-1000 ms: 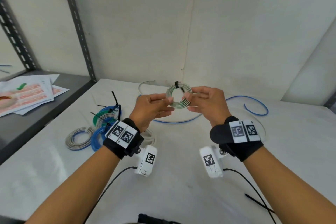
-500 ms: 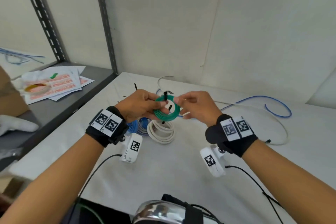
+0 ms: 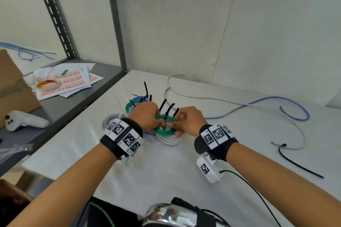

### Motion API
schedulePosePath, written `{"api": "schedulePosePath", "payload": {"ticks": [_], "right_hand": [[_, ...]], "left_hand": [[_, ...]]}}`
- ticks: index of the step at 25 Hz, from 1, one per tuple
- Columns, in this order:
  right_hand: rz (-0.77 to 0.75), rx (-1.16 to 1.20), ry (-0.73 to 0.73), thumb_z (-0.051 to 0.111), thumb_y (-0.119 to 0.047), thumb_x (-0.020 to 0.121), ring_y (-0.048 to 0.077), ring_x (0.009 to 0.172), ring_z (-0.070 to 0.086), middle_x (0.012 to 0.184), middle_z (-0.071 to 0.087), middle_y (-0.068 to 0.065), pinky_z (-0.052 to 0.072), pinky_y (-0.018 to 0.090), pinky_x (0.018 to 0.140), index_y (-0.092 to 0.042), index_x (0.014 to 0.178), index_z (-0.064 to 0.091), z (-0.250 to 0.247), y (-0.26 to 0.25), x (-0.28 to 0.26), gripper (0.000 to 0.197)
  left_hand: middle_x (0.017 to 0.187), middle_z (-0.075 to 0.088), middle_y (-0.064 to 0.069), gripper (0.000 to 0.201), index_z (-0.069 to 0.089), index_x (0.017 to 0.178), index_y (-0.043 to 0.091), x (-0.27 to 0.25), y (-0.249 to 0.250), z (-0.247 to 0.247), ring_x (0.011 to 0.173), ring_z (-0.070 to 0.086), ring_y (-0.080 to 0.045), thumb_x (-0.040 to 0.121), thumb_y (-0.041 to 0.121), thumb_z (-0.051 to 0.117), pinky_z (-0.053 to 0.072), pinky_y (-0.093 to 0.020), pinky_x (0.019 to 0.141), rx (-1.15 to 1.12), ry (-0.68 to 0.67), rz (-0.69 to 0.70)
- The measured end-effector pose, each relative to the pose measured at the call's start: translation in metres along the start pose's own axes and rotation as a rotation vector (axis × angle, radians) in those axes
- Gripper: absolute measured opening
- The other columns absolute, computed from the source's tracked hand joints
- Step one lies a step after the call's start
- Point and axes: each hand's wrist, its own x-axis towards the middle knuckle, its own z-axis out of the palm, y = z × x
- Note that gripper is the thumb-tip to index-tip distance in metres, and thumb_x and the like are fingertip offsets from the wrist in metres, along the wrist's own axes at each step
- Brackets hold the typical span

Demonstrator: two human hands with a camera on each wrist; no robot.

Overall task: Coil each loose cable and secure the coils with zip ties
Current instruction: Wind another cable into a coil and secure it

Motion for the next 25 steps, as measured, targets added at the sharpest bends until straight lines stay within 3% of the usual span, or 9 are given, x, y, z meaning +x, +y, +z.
{"api": "schedulePosePath", "payload": {"ticks": [4, 7, 9, 12, 15, 17, 21, 25], "right_hand": [[-0.006, 0.029, -0.025, 0.089, -0.016, 0.074, 0.014, 0.054, 0.071, 0.073, 0.074, 0.012, 0.056, 0.02, 0.056, -0.002, 0.088, 0.07, 0.003, -0.005, 0.002, 0.028], [-0.002, 0.153, -0.038, 0.09, -0.01, 0.072, 0.023, 0.064, 0.074, 0.077, 0.074, 0.013, 0.061, 0.027, 0.066, 0.002, 0.091, 0.073, 0.003, -0.004, 0.004, 0.028], [-0.024, 0.213, -0.018, 0.091, -0.01, 0.07, 0.027, 0.073, 0.075, 0.081, 0.075, 0.016, 0.062, 0.032, 0.072, 0.003, 0.093, 0.073, 0.005, -0.003, 0.004, 0.032], [-0.06, 0.198, 0.013, 0.091, -0.011, 0.07, 0.017, 0.067, 0.073, 0.08, 0.075, 0.012, 0.06, 0.024, 0.063, 0.002, 0.094, 0.072, 0.011, -0.009, -0.002, 0.034], [-0.064, 0.123, -0.003, 0.089, -0.006, 0.072, 0.024, 0.063, 0.071, 0.075, 0.072, 0.016, 0.064, 0.037, 0.066, 0.003, 0.093, 0.067, 0.02, -0.021, -0.008, 0.031], [-0.076, 0.057, -0.025, 0.089, -0.006, 0.073, 0.029, 0.063, 0.071, 0.074, 0.071, 0.019, 0.064, 0.041, 0.069, 0.004, 0.093, 0.067, 0.023, -0.027, -0.009, 0.031], [-0.14, 0.004, -0.067, 0.085, -0.007, 0.078, 0.031, 0.07, 0.075, 0.078, 0.075, 0.021, 0.063, 0.035, 0.072, 0.003, 0.09, 0.07, 0.011, -0.031, -0.012, 0.022], [-0.118, -0.069, -0.035, 0.081, -0.009, 0.083, 0.022, 0.064, 0.074, 0.074, 0.074, 0.014, 0.063, 0.031, 0.07, -0.001, 0.088, 0.071, -0.03, -0.026, -0.011, 0.014]], "left_hand": [[0.111, 0.066, -0.006, 0.038, 0.072, 0.107, 0.012, -0.004, 0.007, -0.006, 0.1, 0.064, -0.025, 0.084, 0.042, 0.077, 0.049, -0.033, 0.08, 0.196, 0.121, 0.044], [0.119, 0.065, -0.003, 0.026, 0.067, 0.113, 0.022, -0.008, 0.008, -0.021, 0.11, 0.061, -0.027, 0.091, 0.035, 0.069, 0.049, -0.039, 0.088, 0.14, 0.195, 0.033], [0.116, 0.068, -0.001, 0.018, 0.066, 0.111, 0.024, -0.013, 0.011, -0.033, 0.106, 0.063, -0.027, 0.094, 0.029, 0.062, 0.051, -0.04, 0.088, 0.091, 0.255, 0.038], [0.109, 0.068, 0.002, 0.019, 0.063, 0.112, 0.025, -0.019, 0.016, -0.046, 0.102, 0.063, -0.025, 0.093, 0.028, 0.063, 0.049, -0.037, 0.083, 0.066, 0.291, 0.055], [0.109, 0.058, 0.003, 0.03, 0.062, 0.109, 0.027, -0.025, 0.019, -0.053, 0.103, 0.058, -0.021, 0.084, 0.036, 0.074, 0.045, -0.035, 0.079, 0.19, 0.193, 0.062], [0.101, 0.053, 0.006, 0.03, 0.062, 0.105, 0.029, -0.029, 0.022, -0.058, 0.098, 0.056, -0.019, 0.083, 0.043, 0.076, 0.043, -0.034, 0.078, 0.177, 0.199, 0.083], [0.089, 0.055, 0.008, 0.018, 0.065, 0.102, 0.027, -0.027, 0.046, -0.061, 0.088, 0.054, -0.016, 0.093, 0.042, 0.065, 0.04, -0.032, 0.076, 0.018, 0.374, 0.184], [0.087, 0.063, 0.009, 0.011, 0.068, 0.102, 0.023, -0.005, 0.077, -0.047, 0.087, 0.062, -0.018, 0.094, 0.03, 0.063, 0.043, -0.03, 0.074, -0.111, 0.306, 0.223]]}}
